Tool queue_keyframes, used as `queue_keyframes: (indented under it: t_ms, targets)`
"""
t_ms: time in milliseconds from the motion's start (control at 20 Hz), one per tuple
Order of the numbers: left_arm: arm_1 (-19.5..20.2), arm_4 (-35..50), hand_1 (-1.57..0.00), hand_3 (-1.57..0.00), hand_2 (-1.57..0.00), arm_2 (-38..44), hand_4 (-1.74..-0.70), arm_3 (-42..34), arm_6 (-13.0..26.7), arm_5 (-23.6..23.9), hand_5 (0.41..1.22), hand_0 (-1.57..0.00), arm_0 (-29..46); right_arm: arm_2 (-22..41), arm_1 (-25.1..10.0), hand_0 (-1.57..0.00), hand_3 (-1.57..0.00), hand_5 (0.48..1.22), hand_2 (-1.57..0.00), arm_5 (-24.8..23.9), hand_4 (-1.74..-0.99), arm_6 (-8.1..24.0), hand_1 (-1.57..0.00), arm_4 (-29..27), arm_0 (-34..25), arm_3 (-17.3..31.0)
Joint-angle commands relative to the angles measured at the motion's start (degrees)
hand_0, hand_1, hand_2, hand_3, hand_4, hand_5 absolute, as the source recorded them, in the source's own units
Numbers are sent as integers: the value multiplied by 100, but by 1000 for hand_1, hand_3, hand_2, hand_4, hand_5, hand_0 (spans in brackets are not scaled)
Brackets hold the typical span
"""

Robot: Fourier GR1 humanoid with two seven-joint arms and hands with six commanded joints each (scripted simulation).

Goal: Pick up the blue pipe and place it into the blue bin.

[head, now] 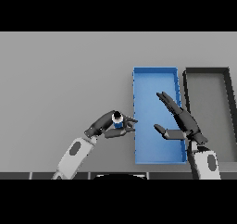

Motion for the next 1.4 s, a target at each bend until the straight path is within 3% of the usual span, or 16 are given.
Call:
queue_keyframes:
  t_ms: [0,200,550,650,950,1050,1150,1200,1350]
  targets:
    - [-32,-36,-1571,-1571,-1571,-29,-1467,-27,-38,-16,1221,-1571,49,79,-94,1,0,568,-106,78,-1247,271,-11,-186,-206,-98]
    - [-23,-185,-1571,-1571,-1571,32,-1467,-115,40,-85,1221,-1571,122,476,-321,1,1,558,-81,318,-1281,874,-4,-230,-957,-248]
    - [-188,-316,-1571,-1571,-1571,224,-1466,117,-86,-308,1221,-1571,16,1095,-41,1,1,555,-45,634,-1282,1408,0,-443,-1972,12]
    - [-241,-279,-1571,-1571,-1571,287,-1464,91,-84,-384,1221,-1571,24,1238,58,1,1,554,-48,761,-1253,1400,0,-391,-2192,128]
    - [-323,-300,-1571,-1571,-1571,412,-1469,12,179,-565,1221,-1571,97,1500,397,-23,1,521,-83,844,-1186,1783,-32,-224,-3027,663]
    - [-349,-406,-1571,-1571,-1571,391,-1467,-59,105,-605,1221,-1571,149,1537,512,-34,-7,507,-110,926,-1192,1784,-55,-203,-3231,902]
    - [-387,-508,-1571,-1571,-1571,494,-1462,31,300,-588,1221,-1571,44,1588,514,-168,-128,487,-261,1073,-1233,1800,-218,-163,-3298,1028]
    - [-398,-461,-1571,-1571,-1571,530,-1517,63,174,-663,1221,-1571,67,1602,591,-323,-242,485,-377,1089,-1278,1767,-362,-167,-3397,1108]
    - [-413,-514,-1571,-1571,-1571,456,-1622,24,406,-672,1221,-1571,158,1694,743,-876,-762,518,-910,1086,-1467,1630,-877,-134,-3431,1179]
